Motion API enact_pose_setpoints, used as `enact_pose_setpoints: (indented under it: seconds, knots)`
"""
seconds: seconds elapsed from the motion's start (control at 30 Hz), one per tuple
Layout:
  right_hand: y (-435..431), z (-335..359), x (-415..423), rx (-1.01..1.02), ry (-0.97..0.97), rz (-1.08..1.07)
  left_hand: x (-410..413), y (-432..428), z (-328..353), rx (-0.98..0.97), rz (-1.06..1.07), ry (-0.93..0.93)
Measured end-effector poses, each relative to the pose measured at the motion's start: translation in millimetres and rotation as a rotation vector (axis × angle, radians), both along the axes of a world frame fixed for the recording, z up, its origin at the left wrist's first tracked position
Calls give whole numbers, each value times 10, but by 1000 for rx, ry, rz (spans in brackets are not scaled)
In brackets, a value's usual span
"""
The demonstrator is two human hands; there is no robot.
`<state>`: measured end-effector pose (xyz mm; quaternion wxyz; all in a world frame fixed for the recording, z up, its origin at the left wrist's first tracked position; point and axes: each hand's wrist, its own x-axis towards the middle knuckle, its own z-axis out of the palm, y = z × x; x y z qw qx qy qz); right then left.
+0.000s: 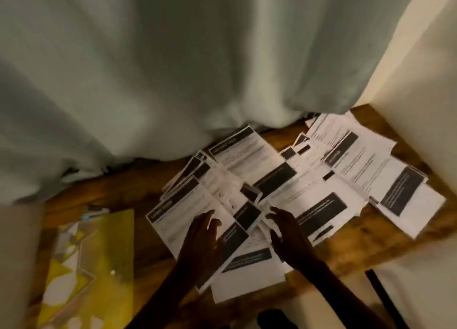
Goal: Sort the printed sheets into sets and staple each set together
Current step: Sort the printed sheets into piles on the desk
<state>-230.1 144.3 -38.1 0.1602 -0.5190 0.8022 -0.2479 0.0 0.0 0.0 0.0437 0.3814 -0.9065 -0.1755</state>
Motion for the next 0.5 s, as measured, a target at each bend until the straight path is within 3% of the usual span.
enact_pose_setpoints:
  seconds: [0.07,0.2,0.33,0.5]
  knots:
    - [109,-350,60,49,70,70,70,132,-384,86,-9,5]
    - [145,-750,199,-34,111,151,183,163,-987,-58,-134,79]
    - [35,-1132,161,-130,172,241,148,-35,-1274,-254,-239,-23]
    - [54,-1395,136,-220,256,256,177,-4,-1564,-310,-271,10]
